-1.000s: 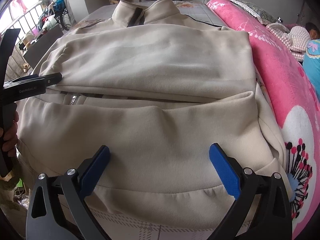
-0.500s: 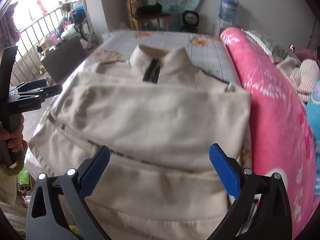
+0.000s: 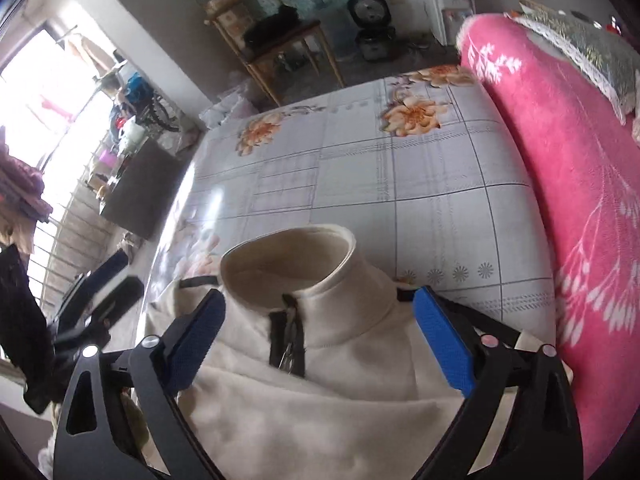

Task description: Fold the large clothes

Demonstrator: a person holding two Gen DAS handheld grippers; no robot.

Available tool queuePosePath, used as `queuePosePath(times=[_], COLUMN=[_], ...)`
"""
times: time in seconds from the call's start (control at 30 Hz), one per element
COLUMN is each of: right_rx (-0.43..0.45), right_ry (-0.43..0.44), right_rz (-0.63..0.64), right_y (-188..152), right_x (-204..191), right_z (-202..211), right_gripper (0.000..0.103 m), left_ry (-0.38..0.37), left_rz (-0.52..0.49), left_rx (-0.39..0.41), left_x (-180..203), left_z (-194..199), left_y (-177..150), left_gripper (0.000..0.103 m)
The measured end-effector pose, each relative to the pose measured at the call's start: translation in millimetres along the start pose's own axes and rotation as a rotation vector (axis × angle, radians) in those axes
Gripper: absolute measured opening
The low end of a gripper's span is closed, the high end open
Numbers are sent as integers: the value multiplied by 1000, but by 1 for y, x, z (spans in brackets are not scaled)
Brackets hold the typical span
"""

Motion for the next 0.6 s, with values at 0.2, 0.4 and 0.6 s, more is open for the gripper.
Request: queuePosePath(times=[0.2,0.4,0.6], right_rx=[-86,-29,21], right_ry=[-18,-1,-49], right_rz=[-36,83,255], right_y=[15,-8,-65], right_x=[17,-6,-28], right_z=[-47,-29,5], right_gripper=[51,13,11], left_ry=[23,-20,-82], left_rz=[4,-36,-126], left_rx=[-194,-153,-101], left_x=[3,8,20], left_z=[-73,-62,-8], left_y=[-10,-23,-53], left_gripper=[23,9,7])
Point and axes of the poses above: each gripper's, at about its wrist camera, not at the fingertips, and z roughly against the way its jaws point, x to its right, y to its top, the point moved 10 cm from there along -z, roughly the way its jaws point, and after that the axes turned 11 degrees about -x, right-handed, at the moved point
